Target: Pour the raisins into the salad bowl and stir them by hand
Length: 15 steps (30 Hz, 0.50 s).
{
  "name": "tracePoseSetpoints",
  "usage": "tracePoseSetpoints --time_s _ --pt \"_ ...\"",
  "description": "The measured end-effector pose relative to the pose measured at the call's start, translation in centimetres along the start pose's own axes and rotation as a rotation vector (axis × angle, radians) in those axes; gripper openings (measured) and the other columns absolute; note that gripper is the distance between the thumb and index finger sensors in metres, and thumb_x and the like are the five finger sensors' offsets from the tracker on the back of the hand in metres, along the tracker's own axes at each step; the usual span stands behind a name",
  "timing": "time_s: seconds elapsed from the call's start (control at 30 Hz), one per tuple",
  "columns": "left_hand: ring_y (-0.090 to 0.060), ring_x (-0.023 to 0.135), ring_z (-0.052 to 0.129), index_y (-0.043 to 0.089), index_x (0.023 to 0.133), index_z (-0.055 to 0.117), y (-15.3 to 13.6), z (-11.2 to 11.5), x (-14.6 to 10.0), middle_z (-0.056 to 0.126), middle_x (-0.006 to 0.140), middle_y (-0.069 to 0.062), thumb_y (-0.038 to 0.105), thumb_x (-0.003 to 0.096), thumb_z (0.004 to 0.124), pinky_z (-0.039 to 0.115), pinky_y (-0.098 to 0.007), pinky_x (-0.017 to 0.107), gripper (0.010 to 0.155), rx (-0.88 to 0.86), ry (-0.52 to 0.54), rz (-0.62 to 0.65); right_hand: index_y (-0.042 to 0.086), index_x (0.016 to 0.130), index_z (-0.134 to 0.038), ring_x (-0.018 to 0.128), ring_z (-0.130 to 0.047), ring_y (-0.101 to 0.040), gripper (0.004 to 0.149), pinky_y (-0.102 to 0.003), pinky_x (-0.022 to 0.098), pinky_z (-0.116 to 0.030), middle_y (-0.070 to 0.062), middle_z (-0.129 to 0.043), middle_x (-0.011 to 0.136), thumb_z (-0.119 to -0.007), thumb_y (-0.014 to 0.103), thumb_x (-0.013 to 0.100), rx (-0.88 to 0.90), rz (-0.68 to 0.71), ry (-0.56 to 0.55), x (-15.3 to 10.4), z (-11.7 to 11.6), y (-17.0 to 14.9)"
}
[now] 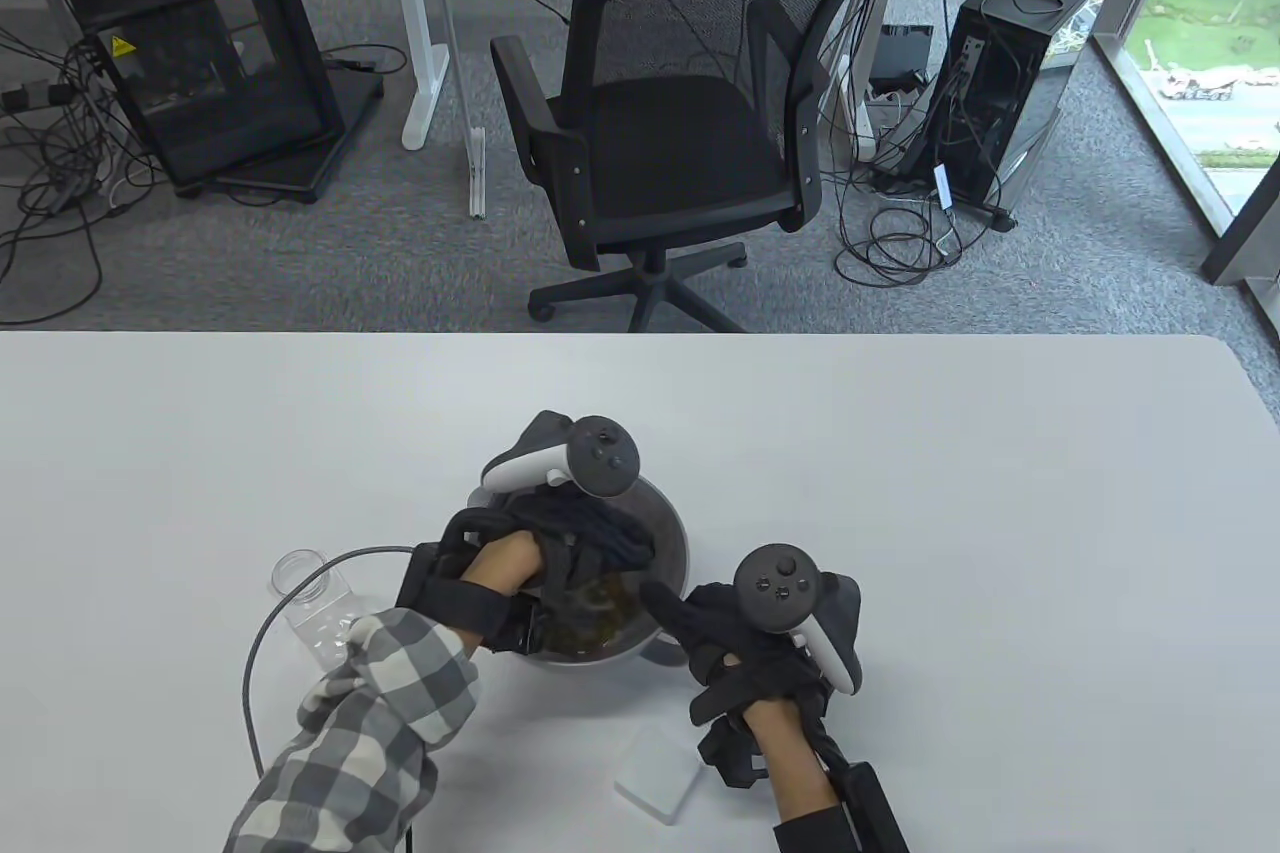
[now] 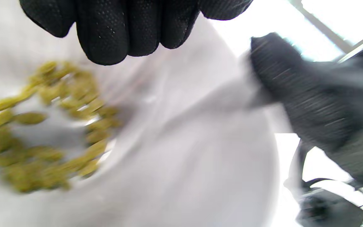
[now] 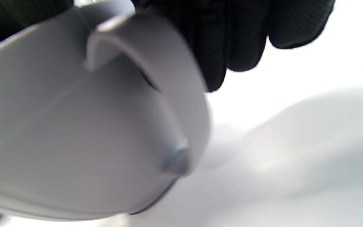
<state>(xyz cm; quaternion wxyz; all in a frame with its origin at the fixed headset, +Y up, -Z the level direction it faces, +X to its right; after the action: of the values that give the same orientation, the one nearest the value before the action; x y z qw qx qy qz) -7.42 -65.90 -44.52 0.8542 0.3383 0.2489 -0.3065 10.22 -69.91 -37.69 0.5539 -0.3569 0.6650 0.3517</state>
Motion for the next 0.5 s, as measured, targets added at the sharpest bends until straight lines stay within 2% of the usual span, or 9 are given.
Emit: tracePoseSetpoints --time_s 0.03,0.07,0.13,0.2,0.27,0.33,0.37,0.4,0.5 --pt "-0.053 0.085 0.082 0.005 0.105 0.066 0.8 -0.9 -2.3 0.074 0.103 -0.029 0.036 0.0600 0.066 0.066 -0.069 0.063 0.054 -0.043 0.135 0.069 0.002 0.081 -0.081 0.087 -0.071 -0.048 0.079 -0.068 0.060 -0.059 -0.021 -0.079 0.095 -0.056 0.071 0.051 -0.061 0.016 -0.026 -0.7 1.1 0.6" --pt "-0.055 0.086 0.080 0.004 0.106 0.063 1.3 -1.3 -3.8 0.071 0.104 -0.030 0.037 0.0599 0.066 0.064 -0.071 0.063 0.057 -0.065 0.228 0.111 0.002 0.082 -0.080 0.087 -0.071 -0.048 0.079 -0.068 0.059 -0.059 -0.021 -0.078 0.096 -0.056 0.071 0.052 -0.061 0.021 -0.044 -1.0 1.6 0.8" --pt "-0.060 0.093 0.068 0.005 0.113 0.046 2.3 -1.8 -8.8 0.056 0.111 -0.034 0.042 0.0595 0.068 0.056 -0.076 0.064 0.068 -0.119 0.451 0.243 0.002 0.082 -0.081 0.087 -0.071 -0.049 0.078 -0.069 0.059 -0.058 -0.021 -0.078 0.096 -0.056 0.069 0.052 0.017 0.059 -0.121 -2.3 3.6 1.4" --pt "-0.071 0.100 0.040 0.012 0.117 0.019 2.6 -0.8 -12.7 0.019 0.119 -0.035 0.053 0.0597 0.067 0.041 -0.090 0.060 0.086 -0.187 0.490 0.316 0.001 0.084 -0.080 0.089 -0.067 -0.051 0.077 -0.071 0.060 -0.054 -0.022 -0.076 0.099 -0.056 0.068 0.053 0.060 0.129 -0.183 -3.7 5.2 2.0" --pt "-0.074 0.101 0.025 0.013 0.114 0.003 2.4 0.7 -15.7 -0.002 0.115 -0.037 0.059 0.0590 0.067 0.033 -0.094 0.058 0.096 -0.244 0.524 0.374 0.004 0.093 -0.073 0.094 -0.058 -0.054 0.078 -0.078 0.059 -0.046 -0.021 -0.066 0.107 -0.055 0.068 0.053 0.055 0.227 -0.229 -5.1 6.2 2.3" --pt "-0.074 0.099 0.010 0.019 0.109 -0.011 1.7 2.7 -18.1 -0.020 0.107 -0.035 0.063 0.0582 0.067 0.027 -0.096 0.056 0.102 -0.255 0.543 0.383 0.014 0.108 -0.056 0.100 -0.044 -0.056 0.079 -0.083 0.058 -0.038 -0.020 -0.046 0.117 -0.051 0.070 0.053 0.070 0.329 -0.181 -6.2 6.5 2.3" --pt "-0.074 0.099 0.006 0.020 0.106 -0.017 1.0 4.0 -19.2 -0.026 0.103 -0.035 0.065 0.0579 0.066 0.026 -0.097 0.055 0.105 -0.245 0.547 0.350 0.017 0.112 -0.046 0.101 -0.034 -0.058 0.081 -0.084 0.057 -0.033 -0.020 -0.034 0.120 -0.051 0.071 0.053 0.110 0.370 -0.134 -6.6 6.4 2.0" --pt "-0.075 0.097 0.004 0.020 0.103 -0.020 0.1 5.2 -20.0 -0.028 0.100 -0.036 0.067 0.0571 0.066 0.026 -0.097 0.054 0.108 -0.226 0.570 0.325 0.018 0.114 -0.040 0.102 -0.032 -0.058 0.081 -0.084 0.057 -0.032 -0.019 -0.030 0.121 -0.050 0.071 0.053 0.167 0.385 -0.098 -6.8 6.1 1.3" --pt "-0.077 0.096 0.005 0.018 0.100 -0.024 -2.7 8.8 -20.5 -0.028 0.098 -0.038 0.070 0.0567 0.064 0.031 -0.098 0.053 0.111 -0.279 0.560 0.269 0.017 0.113 -0.035 0.101 -0.034 -0.057 0.083 -0.084 0.057 -0.033 -0.019 -0.031 0.120 -0.051 0.071 0.052 0.290 0.301 -0.050 -5.7 4.4 -1.3"
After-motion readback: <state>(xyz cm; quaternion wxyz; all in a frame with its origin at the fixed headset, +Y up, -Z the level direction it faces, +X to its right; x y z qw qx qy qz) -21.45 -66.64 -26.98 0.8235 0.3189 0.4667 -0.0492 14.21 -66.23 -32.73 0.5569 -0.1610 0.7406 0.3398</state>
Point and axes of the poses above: the tracker on the back of each hand, its own y axis roughly to the thumb side, its own x axis roughly from the wrist to the fingertips, z = x × y, the point moved 3 cm from there along x, roughly from the wrist to the fingertips
